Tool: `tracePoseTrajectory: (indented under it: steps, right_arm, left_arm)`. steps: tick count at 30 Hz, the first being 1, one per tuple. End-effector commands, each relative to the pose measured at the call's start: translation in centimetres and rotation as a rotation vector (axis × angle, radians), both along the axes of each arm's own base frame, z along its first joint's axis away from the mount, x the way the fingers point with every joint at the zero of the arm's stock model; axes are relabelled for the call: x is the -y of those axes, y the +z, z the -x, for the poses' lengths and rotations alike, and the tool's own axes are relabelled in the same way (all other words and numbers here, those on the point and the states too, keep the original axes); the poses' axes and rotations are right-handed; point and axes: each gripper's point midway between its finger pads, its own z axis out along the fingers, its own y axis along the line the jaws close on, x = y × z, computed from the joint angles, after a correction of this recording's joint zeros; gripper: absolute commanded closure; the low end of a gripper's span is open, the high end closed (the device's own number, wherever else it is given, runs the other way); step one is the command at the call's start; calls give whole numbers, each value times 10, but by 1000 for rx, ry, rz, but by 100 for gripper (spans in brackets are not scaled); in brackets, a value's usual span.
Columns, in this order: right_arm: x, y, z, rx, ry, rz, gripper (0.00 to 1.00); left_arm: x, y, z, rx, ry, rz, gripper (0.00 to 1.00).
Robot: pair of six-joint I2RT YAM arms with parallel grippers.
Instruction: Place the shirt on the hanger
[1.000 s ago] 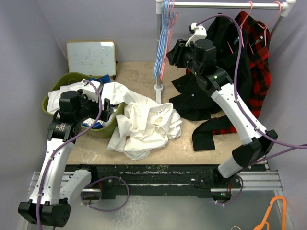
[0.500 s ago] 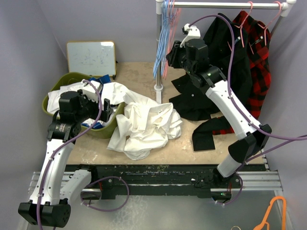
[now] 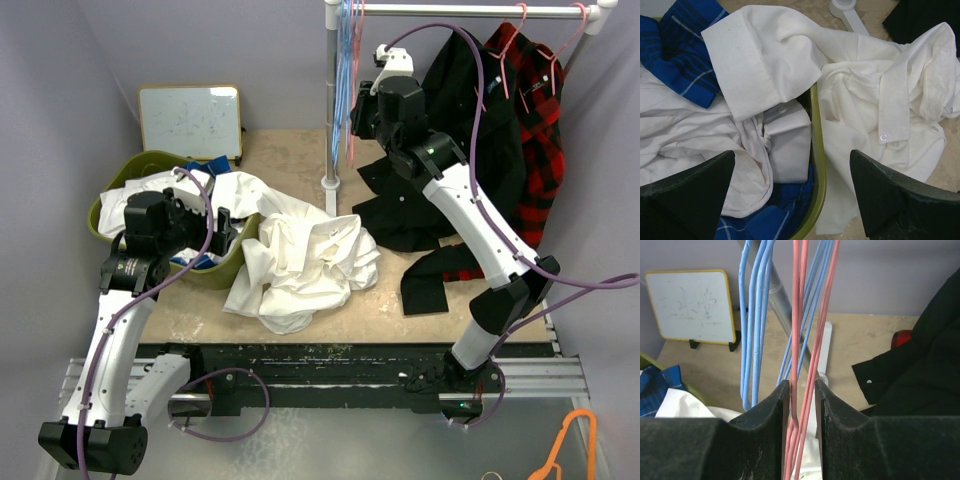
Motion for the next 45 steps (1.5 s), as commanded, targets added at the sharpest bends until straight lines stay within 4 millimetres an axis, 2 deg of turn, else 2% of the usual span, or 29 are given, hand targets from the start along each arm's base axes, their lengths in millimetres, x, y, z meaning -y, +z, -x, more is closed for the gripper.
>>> tracePoseTrajectory:
  steps: [1, 8, 14, 26, 30, 39, 45]
  right_arm:
    - [18, 15, 0, 35, -83, 56, 71]
    - [20, 7, -3, 16, -109, 110, 76]
    - [14, 13, -2, 30, -78, 93, 100]
    - [10, 72, 23, 163, 33, 72, 100]
    - [13, 86, 28, 201, 38, 69, 100]
    - [21, 92, 33, 232, 11, 44, 100]
    - [35, 84, 36, 215, -55, 47, 100]
  left_arm:
    - [2, 12, -5, 55, -8, 14, 1]
    - [2, 11, -5, 52, -13, 15, 1]
    - [3, 10, -5, 53, -18, 14, 1]
    - [4, 8, -6, 48, -22, 16, 1]
    - [4, 8, -6, 46, -24, 16, 1]
    - [4, 9, -4, 48, -29, 19, 1]
    - [5, 9, -3, 47, -34, 21, 1]
